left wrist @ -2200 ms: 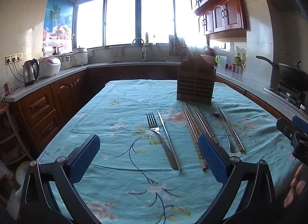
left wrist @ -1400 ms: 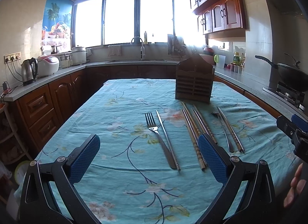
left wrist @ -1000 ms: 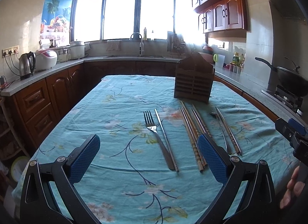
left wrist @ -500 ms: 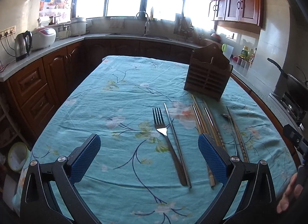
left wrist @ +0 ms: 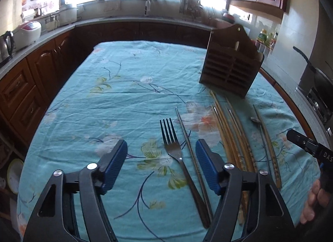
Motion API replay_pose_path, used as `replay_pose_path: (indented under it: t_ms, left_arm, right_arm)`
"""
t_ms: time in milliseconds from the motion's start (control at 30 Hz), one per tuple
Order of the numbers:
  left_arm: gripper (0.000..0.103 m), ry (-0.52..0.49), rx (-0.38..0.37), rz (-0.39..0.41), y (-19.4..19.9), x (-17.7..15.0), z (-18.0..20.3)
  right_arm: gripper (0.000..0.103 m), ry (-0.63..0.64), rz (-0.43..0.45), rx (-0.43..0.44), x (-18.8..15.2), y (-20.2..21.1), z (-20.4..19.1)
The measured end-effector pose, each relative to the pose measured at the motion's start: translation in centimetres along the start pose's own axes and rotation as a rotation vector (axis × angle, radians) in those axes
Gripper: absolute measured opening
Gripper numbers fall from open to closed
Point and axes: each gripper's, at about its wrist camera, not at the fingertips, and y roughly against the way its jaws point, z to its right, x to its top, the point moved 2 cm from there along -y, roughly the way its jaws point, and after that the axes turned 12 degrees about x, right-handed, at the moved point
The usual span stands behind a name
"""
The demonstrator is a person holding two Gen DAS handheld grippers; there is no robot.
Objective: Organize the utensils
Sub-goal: 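Grasp the metal spoon with the right tool while the left tool grasps the fork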
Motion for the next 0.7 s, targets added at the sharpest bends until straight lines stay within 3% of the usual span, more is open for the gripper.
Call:
replay_pose_path:
  t_ms: [133,367,433,533,600,667,700]
  left_arm:
    - [0.059,0.012,-0.037,-0.060,-2.5,0.6,-0.1]
    - [0.058,0.005,-0.073,-0.134,-5.5,1.1,-0.1]
    - [0.056,-0.006,-0.079,-0.150,-6.3,1.4,0.2]
    - [0.048,-0.020,-0.082,-0.156,-7.1,1.7,0.5]
    - [0.037,-0.034,-0.096,-0.155,-7.3,1.8,0.8]
    - [0.019,-0.032,-0.132,-0.161,-7.5,2.0,0.9]
    - [0.017,-0.028,-0.157,-0.168,-7.6,2.1,0.9]
  right_arm:
    - [0.039,-0.037,-0.077,0.007,0.5,-2.5,1.5]
    - [0.037,-0.090,-0.151,-0.001,1.1,-5.3,3.7]
    - [0.032,-0.103,-0.157,0.002,1.3,-5.7,4.1]
    - [0.032,-0.123,-0.182,0.015,1.5,-6.7,4.6]
    - [0.029,-0.130,-0.191,0.022,1.7,-7.3,4.8]
    - [0.025,-0.130,-0.191,0.028,2.0,-7.7,5.0]
    - [0.019,-0.142,-0.193,0.038,2.1,-7.8,5.2]
